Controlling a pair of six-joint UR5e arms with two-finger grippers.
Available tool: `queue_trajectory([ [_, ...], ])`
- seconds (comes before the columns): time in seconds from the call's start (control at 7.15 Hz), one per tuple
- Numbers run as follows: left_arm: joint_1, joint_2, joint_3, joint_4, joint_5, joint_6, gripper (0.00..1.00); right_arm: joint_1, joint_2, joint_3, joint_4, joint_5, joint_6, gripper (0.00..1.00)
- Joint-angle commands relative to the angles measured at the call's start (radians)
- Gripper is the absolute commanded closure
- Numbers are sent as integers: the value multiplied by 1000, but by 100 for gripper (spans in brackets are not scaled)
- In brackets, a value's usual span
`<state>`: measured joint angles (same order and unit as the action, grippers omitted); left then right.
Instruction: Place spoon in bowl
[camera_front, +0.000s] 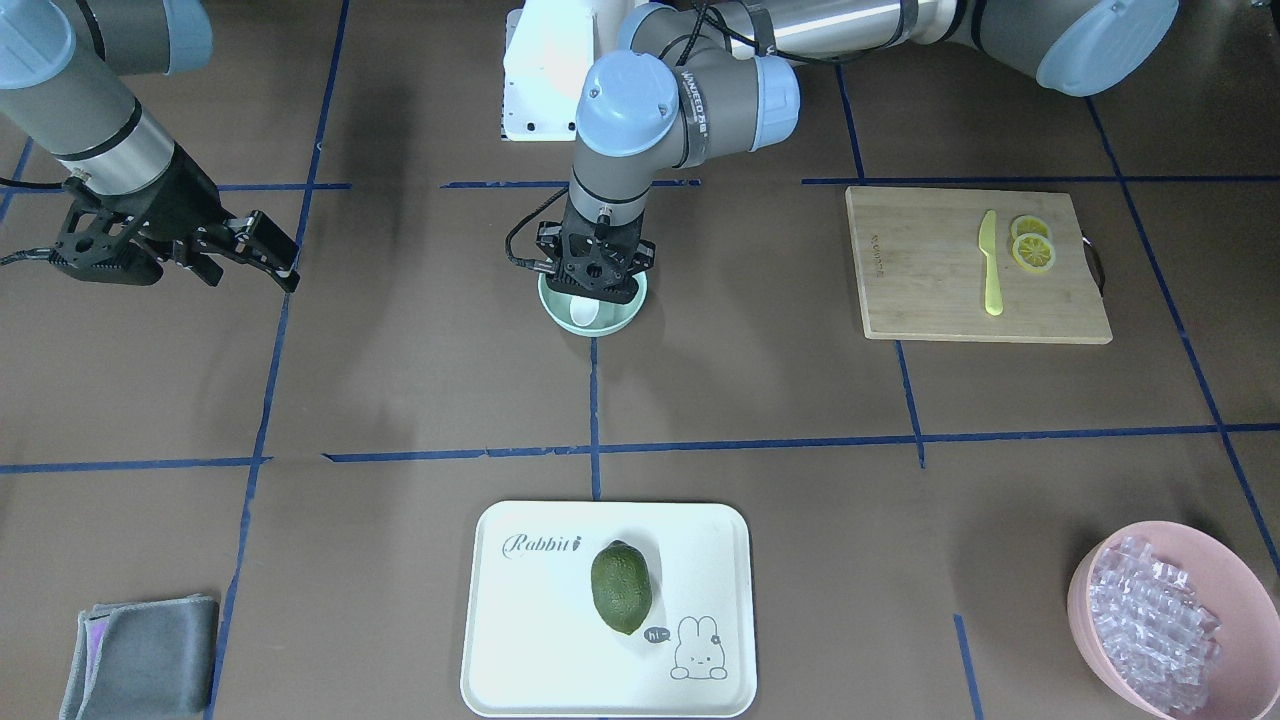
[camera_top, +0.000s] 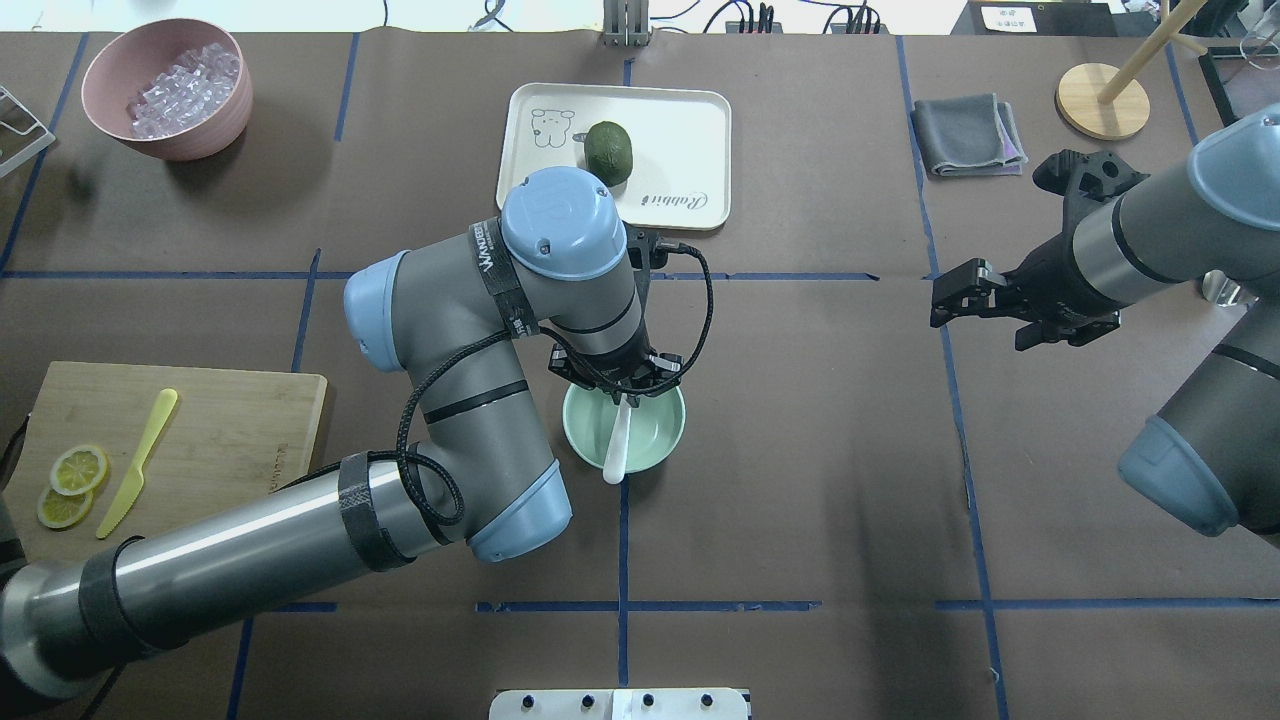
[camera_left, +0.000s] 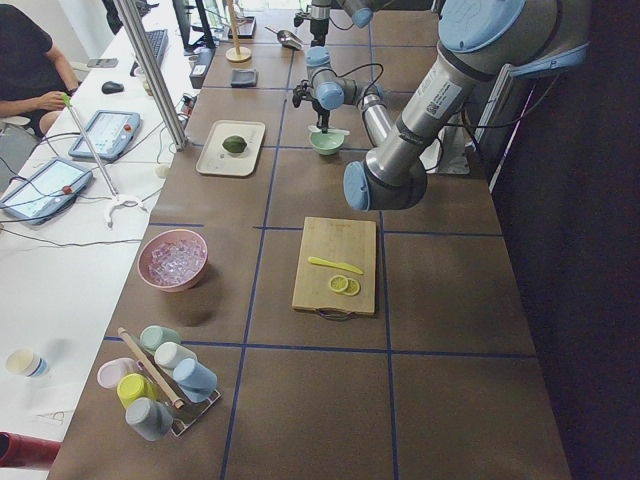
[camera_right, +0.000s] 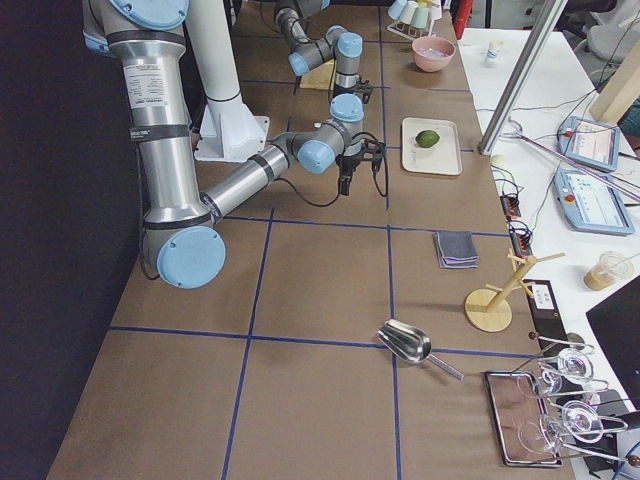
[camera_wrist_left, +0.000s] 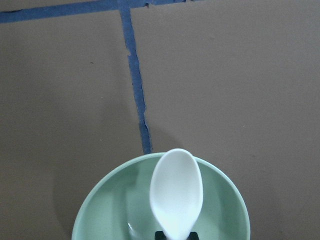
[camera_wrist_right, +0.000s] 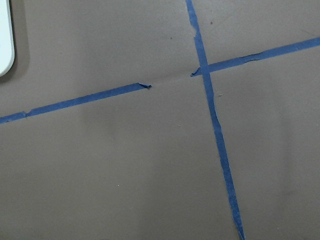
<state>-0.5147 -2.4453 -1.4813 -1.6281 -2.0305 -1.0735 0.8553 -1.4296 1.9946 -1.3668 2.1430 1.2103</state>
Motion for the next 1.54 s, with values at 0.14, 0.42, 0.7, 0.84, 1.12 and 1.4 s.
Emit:
queue_trajectory([
  [0.14,5,-1,1,-9,4,0,5,-1,0,1,0,0,0,0],
  [0.42,-100,37,-74,10,-17,0,5,8,-17,3,0,6,-17,0],
  [0.7,-235,290,-259,22,-106,138,7,109,-96,1,-6,12,-244,0],
  [0.84,-311,372,-286,22,-122,284,7,188,-139,-10,-14,70,-379,0],
  [1.12,-503,564,-306,28,-215,603,7,362,-199,-89,-17,198,-664,0],
  [1.4,-704,650,-274,135,-215,957,7,485,-218,-147,-133,198,-978,0],
])
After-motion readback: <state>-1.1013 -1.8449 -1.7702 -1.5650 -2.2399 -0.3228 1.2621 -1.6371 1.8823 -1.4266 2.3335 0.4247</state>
